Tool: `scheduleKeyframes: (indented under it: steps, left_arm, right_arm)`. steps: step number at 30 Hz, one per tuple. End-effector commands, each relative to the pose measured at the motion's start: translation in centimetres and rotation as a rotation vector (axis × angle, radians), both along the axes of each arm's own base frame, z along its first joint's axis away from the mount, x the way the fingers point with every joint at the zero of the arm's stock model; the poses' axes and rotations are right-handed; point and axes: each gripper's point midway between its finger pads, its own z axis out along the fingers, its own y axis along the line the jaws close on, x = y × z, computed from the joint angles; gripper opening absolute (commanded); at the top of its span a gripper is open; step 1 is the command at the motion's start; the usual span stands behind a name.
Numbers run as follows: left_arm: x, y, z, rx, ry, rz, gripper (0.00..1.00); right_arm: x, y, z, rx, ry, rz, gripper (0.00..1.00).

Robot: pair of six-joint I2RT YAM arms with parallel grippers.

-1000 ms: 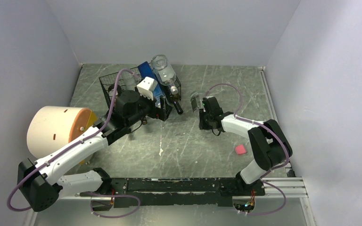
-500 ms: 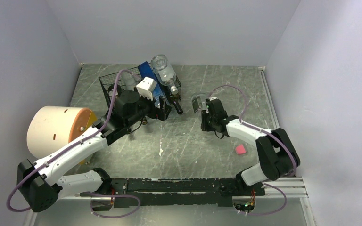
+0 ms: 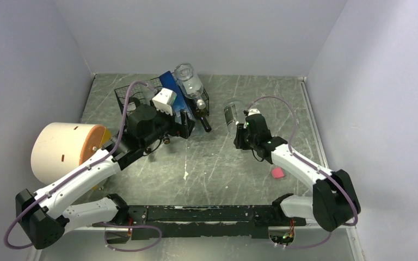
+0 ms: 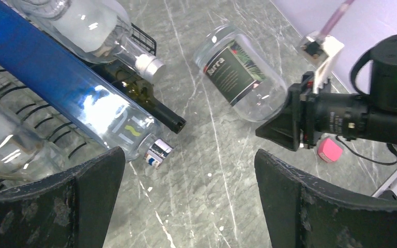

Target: Put the wine bottle on the wine rack

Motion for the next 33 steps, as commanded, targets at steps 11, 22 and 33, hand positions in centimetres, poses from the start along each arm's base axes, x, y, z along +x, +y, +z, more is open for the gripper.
scheduleKeyframes:
  steps: [11,22,33]
  left_arm:
    - [-0.4,8.0,13.2,-0.102,-0.284,0.29,0.99]
    - [-4.7,14.1,20.2,-0.253,-0.445,0.399,0.99]
    - [-7.4,19.8,21.0,-0.336,-0.469,0.561,0.96]
  right_arm:
    - [2.9,7.8,22.0,0.329,-0.516,0.125,0.0]
    - [1.7,21.6,29.4,0.557,-0.551,0.295,0.0]
    - [2.7,35.1,27.6,0.676,-0.445,0.33,0.0]
